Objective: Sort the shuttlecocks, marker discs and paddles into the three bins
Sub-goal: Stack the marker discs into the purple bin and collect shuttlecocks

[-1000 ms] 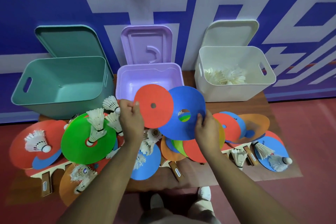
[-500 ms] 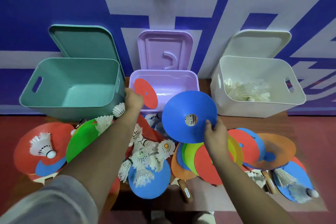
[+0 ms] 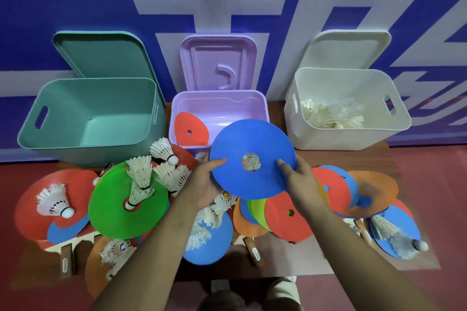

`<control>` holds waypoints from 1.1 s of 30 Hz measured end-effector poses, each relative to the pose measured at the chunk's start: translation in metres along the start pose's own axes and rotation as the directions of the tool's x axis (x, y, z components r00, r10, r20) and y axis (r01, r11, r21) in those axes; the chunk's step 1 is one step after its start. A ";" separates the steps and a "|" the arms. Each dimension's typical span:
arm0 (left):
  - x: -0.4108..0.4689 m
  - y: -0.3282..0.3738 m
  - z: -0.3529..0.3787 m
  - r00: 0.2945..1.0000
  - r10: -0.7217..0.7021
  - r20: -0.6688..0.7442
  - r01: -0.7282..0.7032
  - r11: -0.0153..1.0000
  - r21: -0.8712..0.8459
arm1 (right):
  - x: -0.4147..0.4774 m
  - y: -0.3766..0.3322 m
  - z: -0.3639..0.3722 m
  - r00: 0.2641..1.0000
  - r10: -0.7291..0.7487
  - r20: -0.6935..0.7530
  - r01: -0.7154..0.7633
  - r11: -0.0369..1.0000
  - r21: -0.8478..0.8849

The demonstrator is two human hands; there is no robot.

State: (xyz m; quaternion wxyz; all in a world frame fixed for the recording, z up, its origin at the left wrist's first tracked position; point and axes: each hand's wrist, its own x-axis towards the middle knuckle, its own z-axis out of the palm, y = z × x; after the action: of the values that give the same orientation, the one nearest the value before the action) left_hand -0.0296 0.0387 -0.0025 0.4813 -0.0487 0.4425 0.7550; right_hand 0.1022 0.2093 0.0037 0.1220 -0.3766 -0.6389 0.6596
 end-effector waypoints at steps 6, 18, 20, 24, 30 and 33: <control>-0.001 -0.024 0.026 0.996 -0.093 -0.019 0.093 0.996 0.016 | -0.013 0.014 -0.043 0.982 -0.008 -0.186 -0.035 0.974 -0.224; 0.004 -0.039 0.004 0.979 0.133 -0.157 -0.100 0.975 0.200 | 0.004 0.091 -0.085 0.971 -0.062 -0.231 -0.175 0.477 -0.861; 0.002 -0.043 -0.002 0.977 0.132 -0.167 -0.092 0.970 0.225 | 0.010 0.090 -0.086 0.959 -0.043 -0.279 -0.209 0.558 -0.803; 0.003 -0.052 -0.006 0.970 0.100 -0.223 -0.048 0.973 0.225 | 0.024 0.089 -0.090 0.943 0.023 -0.331 -0.259 0.677 -0.690; 0.005 -0.055 0.002 0.974 0.129 -0.185 -0.090 0.974 0.207 | 0.029 0.077 -0.091 0.956 -0.182 -0.228 -0.070 0.617 -0.784; 0.006 -0.049 0.012 0.956 0.220 -0.193 -0.171 0.955 0.242 | 0.023 0.050 -0.093 0.880 -0.387 -0.276 0.019 0.609 -0.793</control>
State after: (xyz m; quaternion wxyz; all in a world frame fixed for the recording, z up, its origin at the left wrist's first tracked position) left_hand 0.0092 0.0587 -0.0293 0.3546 -0.0327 0.5771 0.7349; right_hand 0.1630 0.2865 -0.0420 0.1603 -0.4478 -0.8552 0.2061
